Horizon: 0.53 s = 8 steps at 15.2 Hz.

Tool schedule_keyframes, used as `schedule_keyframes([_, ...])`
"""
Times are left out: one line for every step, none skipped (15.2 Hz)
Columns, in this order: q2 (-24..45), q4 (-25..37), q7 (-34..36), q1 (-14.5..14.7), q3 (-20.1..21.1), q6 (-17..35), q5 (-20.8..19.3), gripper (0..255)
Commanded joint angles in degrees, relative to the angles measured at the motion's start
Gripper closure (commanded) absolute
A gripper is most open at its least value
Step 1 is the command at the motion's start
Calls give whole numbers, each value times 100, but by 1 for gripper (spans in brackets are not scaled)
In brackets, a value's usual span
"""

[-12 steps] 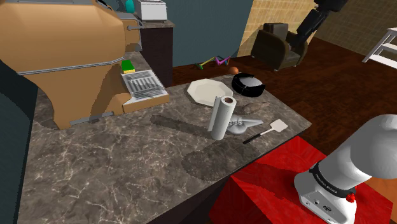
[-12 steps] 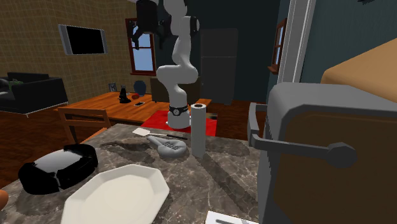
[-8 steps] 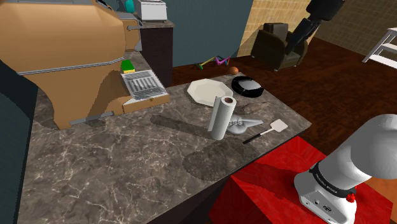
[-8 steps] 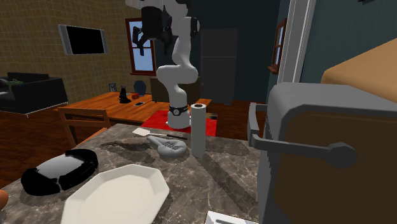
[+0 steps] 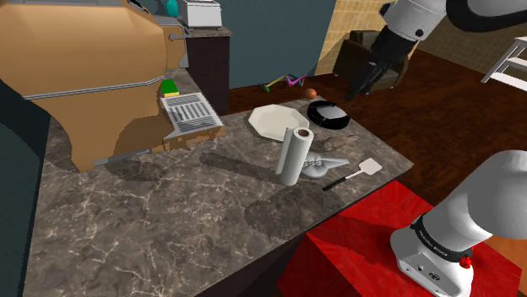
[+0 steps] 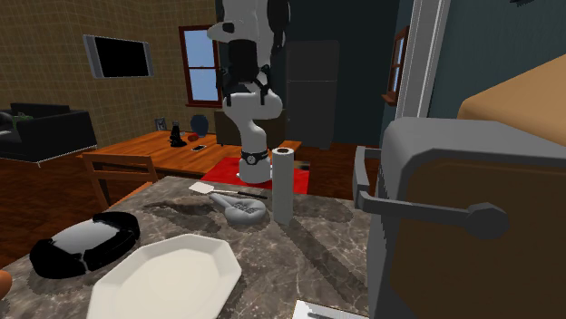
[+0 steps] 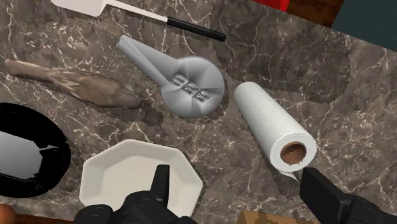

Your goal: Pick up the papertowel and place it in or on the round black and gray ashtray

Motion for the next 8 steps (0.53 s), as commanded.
schedule_keyframes([113, -209, 177, 80, 186, 363, 139, 0])
schedule_keyframes([181, -294, 269, 122, 287, 534, 209, 0])
schedule_keyframes([259, -372, 361, 164, 389, 709, 277, 0])
schedule_keyframes([347, -442, 454, 207, 492, 887, 344, 0])
schedule_keyframes([446, -504, 547, 248, 598, 1068, 409, 0])
schedule_keyframes([555, -558, 641, 287, 705, 1251, 472, 0])
schedule_keyframes([674, -603, 736, 325, 813, 1437, 532, 0])
schedule_keyframes([803, -639, 832, 360, 923, 1626, 587, 0])
